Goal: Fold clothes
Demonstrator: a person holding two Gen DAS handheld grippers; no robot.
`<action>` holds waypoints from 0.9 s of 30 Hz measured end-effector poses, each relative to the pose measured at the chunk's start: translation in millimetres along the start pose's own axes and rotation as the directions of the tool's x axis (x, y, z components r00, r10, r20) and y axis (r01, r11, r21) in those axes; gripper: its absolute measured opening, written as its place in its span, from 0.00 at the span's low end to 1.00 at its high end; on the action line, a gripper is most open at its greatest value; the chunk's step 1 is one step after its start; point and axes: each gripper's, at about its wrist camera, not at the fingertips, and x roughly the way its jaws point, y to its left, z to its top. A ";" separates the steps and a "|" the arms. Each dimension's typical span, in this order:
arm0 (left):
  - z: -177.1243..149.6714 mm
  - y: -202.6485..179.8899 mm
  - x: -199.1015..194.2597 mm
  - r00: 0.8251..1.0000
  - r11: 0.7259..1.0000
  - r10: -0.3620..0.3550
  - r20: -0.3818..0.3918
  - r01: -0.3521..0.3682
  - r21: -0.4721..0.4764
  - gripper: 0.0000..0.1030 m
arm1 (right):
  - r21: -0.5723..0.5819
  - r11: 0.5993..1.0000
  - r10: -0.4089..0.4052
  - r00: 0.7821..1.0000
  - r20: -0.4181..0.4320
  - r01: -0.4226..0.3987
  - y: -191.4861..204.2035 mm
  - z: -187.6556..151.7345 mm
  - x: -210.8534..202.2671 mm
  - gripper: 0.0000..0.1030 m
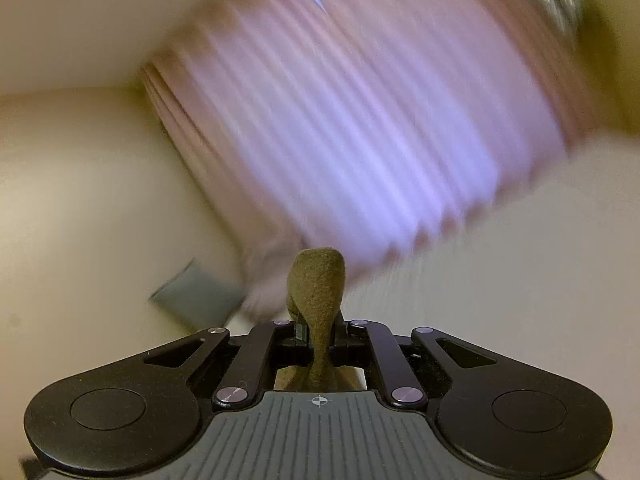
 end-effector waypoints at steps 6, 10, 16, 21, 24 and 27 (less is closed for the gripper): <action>47.3 -3.6 155.7 0.982 0.980 0.188 -0.016 -0.186 0.064 0.32 | -0.098 0.937 -0.333 0.942 0.032 0.335 -50.1 25.9 88.9 0.91; -5.5 -4.3 191.6 0.949 0.954 0.291 -0.124 -0.278 0.115 0.41 | -0.007 0.849 -0.527 0.847 -0.072 0.528 -122.0 -17.2 103.8 0.92; -148.2 3.8 195.5 0.841 0.958 0.267 -0.471 -0.285 0.033 0.40 | 0.045 0.740 -0.599 0.689 -0.407 0.671 -223.0 -157.4 -1.0 0.92; -221.6 0.9 206.0 0.808 0.934 0.171 -0.564 -0.315 -0.170 0.43 | 0.247 0.720 -0.452 0.708 -0.543 0.649 -265.9 -213.3 -83.2 0.92; -239.5 7.1 231.3 0.796 0.901 0.165 -0.582 -0.362 -0.239 0.45 | 0.440 0.664 -0.351 0.772 -0.530 0.605 -281.0 -230.7 -100.6 0.92; -259.2 8.8 244.6 0.768 0.871 0.153 -0.622 -0.402 -0.283 0.45 | 0.523 0.620 -0.293 0.791 -0.537 0.585 -292.3 -238.4 -98.9 0.91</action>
